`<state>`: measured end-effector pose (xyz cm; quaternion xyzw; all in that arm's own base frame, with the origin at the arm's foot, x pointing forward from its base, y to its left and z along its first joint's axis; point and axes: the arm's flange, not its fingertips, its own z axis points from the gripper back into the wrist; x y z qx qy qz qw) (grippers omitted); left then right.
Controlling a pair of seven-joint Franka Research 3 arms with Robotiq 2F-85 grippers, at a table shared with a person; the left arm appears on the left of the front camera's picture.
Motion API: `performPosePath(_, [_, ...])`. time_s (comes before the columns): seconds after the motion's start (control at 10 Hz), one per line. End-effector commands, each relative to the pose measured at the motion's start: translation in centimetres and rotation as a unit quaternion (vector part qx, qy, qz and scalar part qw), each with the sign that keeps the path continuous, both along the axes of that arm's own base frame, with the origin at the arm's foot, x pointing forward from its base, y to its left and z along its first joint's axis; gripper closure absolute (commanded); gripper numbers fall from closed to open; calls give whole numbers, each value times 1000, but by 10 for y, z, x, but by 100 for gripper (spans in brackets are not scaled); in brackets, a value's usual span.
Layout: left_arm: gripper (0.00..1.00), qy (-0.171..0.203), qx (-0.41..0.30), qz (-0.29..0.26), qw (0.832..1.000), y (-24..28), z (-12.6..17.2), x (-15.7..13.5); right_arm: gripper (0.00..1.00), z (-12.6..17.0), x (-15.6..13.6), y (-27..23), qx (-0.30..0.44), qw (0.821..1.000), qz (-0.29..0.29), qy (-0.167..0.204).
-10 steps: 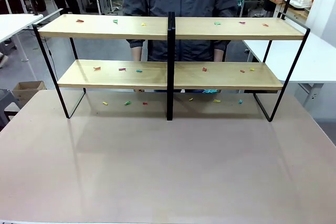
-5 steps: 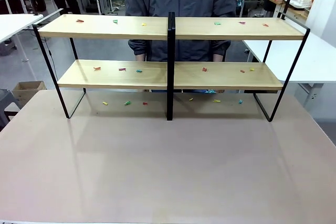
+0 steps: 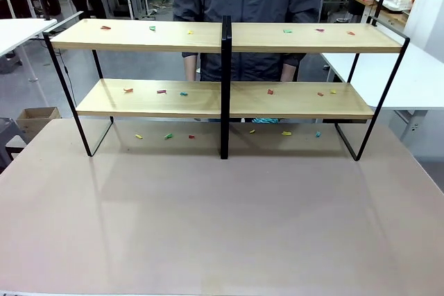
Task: Clean the shelves.
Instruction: Pick up the Duster when the human hands it over, then clean a randomly selected level of the Shelf with the Duster.
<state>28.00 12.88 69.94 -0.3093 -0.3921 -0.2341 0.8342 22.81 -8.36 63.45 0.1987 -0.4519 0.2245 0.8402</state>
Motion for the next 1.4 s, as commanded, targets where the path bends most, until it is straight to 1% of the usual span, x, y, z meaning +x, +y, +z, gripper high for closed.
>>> performPosePath(0.0, [100, 4, -2, 3, 1000, 3, 0, -4, 0, 0, -1, 1, 2, 1000, 5, 0])
performPosePath(0.9, [100, 4, -2, 3, 1000, 3, 0, -4, 0, 0, -1, 1, 2, 1000, 5, 0])
performPosePath(1.0, [88, 0, -1, 1, 1000, 2, 0, 0, 0, 0, -1, 1, 2, 1000, 5, 0])
performPosePath(1.1, [88, -4, 88, -78, 993, -36, 2, -13, 0, 0, -1, 1, 2, 1000, 5, 0])
performPosePath(1.2, [88, 1, 155, -174, 972, -79, -13, -39, 0, 0, -1, 1, 2, 1000, 5, 0])
performPosePath(1.3, [88, 20, 224, -245, 943, -110, -36, -62, 0, 0, -1, 1, 2, 1000, 5, 0])
